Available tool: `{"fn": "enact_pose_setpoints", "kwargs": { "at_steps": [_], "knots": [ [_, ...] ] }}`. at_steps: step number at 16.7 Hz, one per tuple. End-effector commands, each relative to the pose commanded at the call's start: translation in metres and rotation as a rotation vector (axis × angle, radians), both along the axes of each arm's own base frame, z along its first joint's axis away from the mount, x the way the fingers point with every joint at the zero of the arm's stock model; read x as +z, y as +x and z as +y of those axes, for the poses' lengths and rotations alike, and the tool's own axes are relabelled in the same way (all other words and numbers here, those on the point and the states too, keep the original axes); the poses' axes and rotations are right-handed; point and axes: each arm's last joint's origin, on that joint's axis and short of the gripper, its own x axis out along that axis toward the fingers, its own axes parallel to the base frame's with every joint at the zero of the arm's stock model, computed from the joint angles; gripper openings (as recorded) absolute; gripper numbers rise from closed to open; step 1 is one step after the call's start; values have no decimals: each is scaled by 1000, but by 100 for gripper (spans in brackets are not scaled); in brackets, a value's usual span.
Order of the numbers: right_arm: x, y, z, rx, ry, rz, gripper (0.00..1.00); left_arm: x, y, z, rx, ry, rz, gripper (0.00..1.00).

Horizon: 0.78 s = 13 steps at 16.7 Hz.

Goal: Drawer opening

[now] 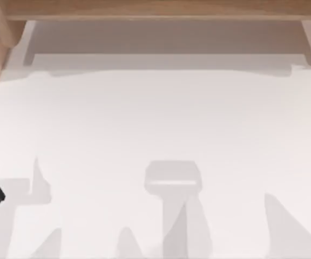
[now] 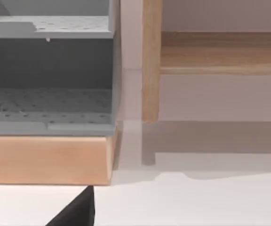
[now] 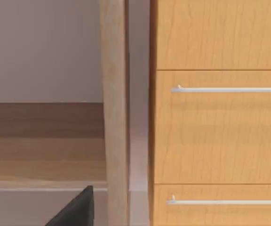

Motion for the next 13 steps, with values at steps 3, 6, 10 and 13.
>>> {"fn": "enact_pose_setpoints", "kwargs": {
  "at_steps": [3, 6, 10, 13],
  "knots": [
    [4, 2, -3, 5, -2, -8, 100, 0, 0, 0, 0, 0, 0, 100],
    [4, 2, -2, 7, -2, -7, 100, 0, 0, 0, 0, 0, 0, 100],
    [8, 19, -14, -7, -116, -18, 100, 0, 0, 0, 0, 0, 0, 100],
    [5, 51, -33, -17, -290, -11, 100, 0, 0, 0, 0, 0, 0, 100]
  ]
}}
